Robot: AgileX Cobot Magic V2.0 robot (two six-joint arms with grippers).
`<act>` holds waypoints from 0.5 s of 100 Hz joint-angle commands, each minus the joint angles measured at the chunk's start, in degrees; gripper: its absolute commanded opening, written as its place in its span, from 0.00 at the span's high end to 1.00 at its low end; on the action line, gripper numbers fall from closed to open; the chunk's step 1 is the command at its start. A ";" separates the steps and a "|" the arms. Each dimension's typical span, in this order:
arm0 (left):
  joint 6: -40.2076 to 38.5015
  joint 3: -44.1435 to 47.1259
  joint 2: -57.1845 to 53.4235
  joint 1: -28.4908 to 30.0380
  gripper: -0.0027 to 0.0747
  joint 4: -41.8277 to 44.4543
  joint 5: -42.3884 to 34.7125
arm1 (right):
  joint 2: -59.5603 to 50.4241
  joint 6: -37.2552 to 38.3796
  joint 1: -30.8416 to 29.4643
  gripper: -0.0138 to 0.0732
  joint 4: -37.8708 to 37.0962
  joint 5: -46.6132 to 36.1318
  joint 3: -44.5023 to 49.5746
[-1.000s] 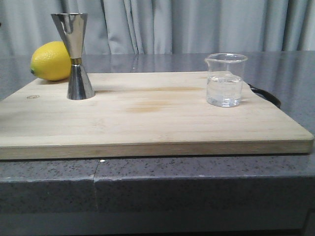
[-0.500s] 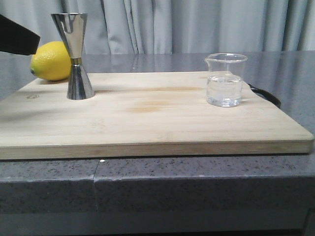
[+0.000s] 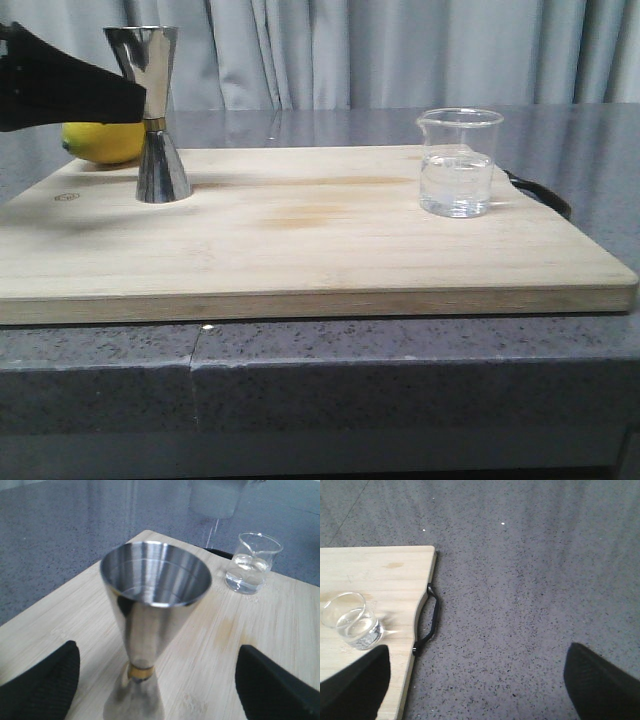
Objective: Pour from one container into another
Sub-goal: 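Move the left gripper to the steel jigger and close around its waist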
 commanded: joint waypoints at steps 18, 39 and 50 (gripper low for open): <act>3.66 -1.60 1.82 -3.43 0.21 -11.82 4.08 | 0.76 -0.29 -0.01 0.11 0.13 -3.67 -2.12; 4.49 -2.25 3.73 -4.15 0.21 -12.39 4.64 | 0.76 -0.29 -0.01 0.11 0.13 -3.77 -2.12; 4.49 -2.25 3.73 -4.24 0.21 -12.39 6.16 | 0.76 -0.29 -0.01 0.11 0.13 -3.88 -2.12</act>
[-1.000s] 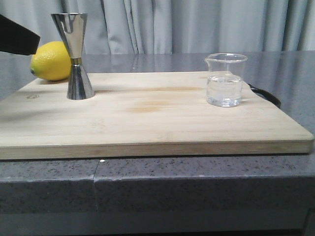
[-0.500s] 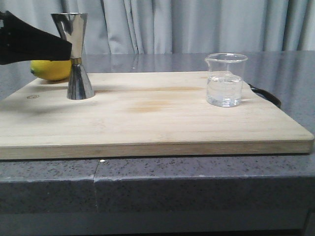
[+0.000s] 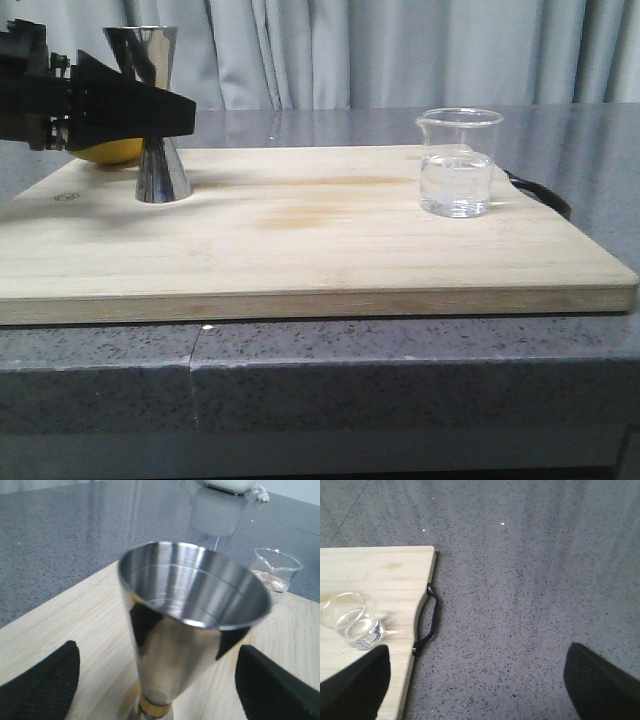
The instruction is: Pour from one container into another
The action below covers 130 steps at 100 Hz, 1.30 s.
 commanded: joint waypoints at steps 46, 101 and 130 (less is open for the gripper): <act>0.32 -1.63 -2.01 -0.54 0.68 -4.31 6.91 | 0.76 -0.39 -0.01 0.11 0.13 -3.88 -2.12; 0.32 -1.63 -4.68 -1.03 0.77 -4.31 7.00 | 0.76 -0.39 -0.01 0.11 0.13 -3.88 -2.12; 0.32 -1.95 -7.09 -3.93 0.77 -4.31 7.00 | 0.76 -3.14 -0.01 0.11 4.35 -5.56 -2.12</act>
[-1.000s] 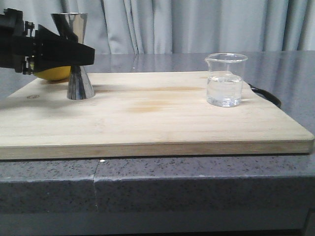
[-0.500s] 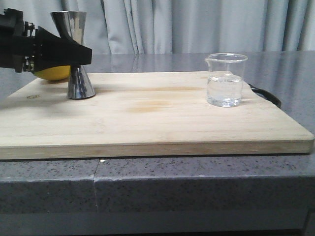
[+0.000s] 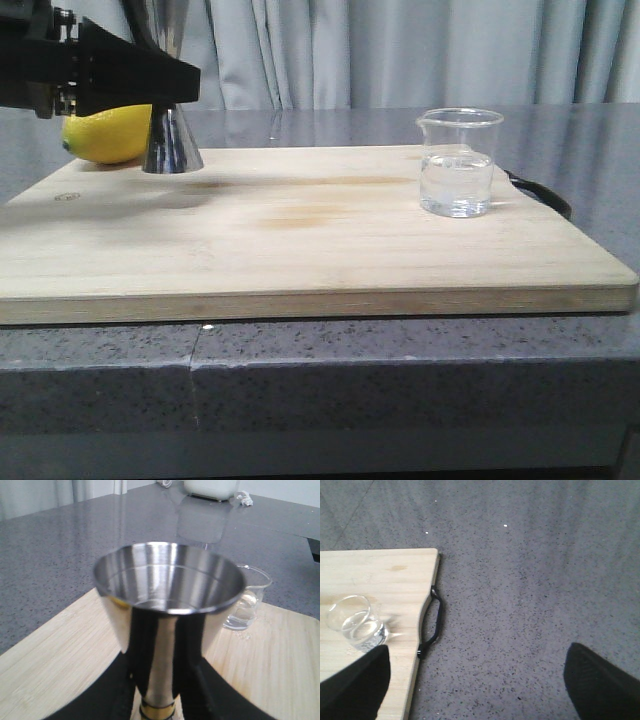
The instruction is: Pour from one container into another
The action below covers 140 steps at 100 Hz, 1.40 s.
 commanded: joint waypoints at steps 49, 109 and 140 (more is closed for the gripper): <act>-0.60 -6.10 -3.44 -4.41 0.77 -4.23 7.23 | 3.72 -20.55 -0.01 0.11 24.50 -8.64 1.10; -0.53 -6.10 -3.33 -4.41 0.77 -4.23 6.60 | 3.72 -29.61 0.02 0.11 33.75 -11.68 10.92; -0.53 -6.10 -3.33 -4.41 0.77 -4.23 6.60 | 3.72 -31.10 0.02 0.11 34.84 -7.80 10.92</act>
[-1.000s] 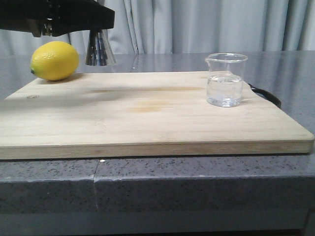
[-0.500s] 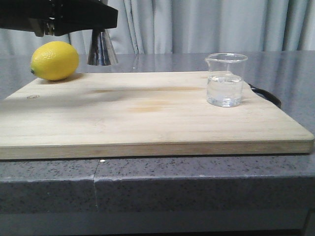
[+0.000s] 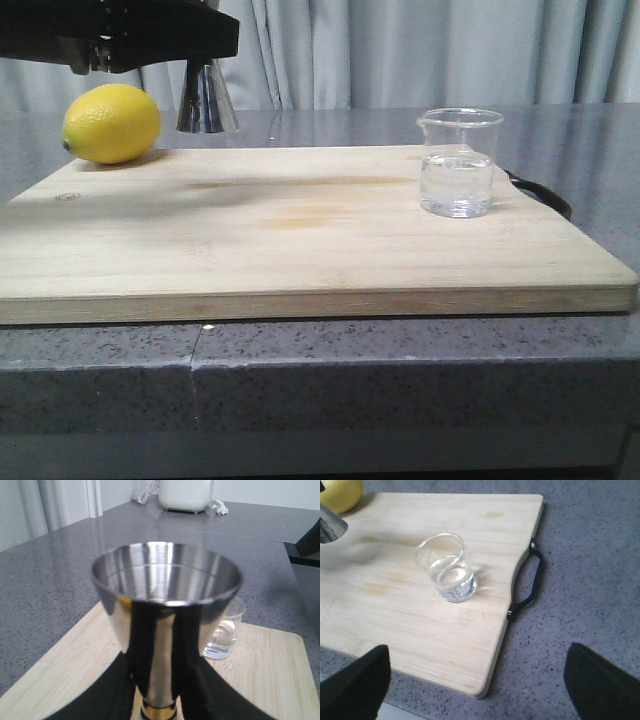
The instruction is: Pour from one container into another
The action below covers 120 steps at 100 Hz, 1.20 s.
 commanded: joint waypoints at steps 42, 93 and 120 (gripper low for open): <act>-0.53 -1.83 -2.61 -0.43 0.77 -4.58 6.39 | 0.40 36.35 21.95 0.11 -34.78 -26.65 -0.30; -0.53 -1.83 -2.61 -0.43 0.77 -4.58 6.39 | 13.91 42.81 27.85 0.11 -49.88 -54.09 9.09; -0.53 -1.83 -2.61 -0.43 0.77 -4.58 6.39 | 23.14 42.81 22.85 0.11 -49.88 -65.48 9.09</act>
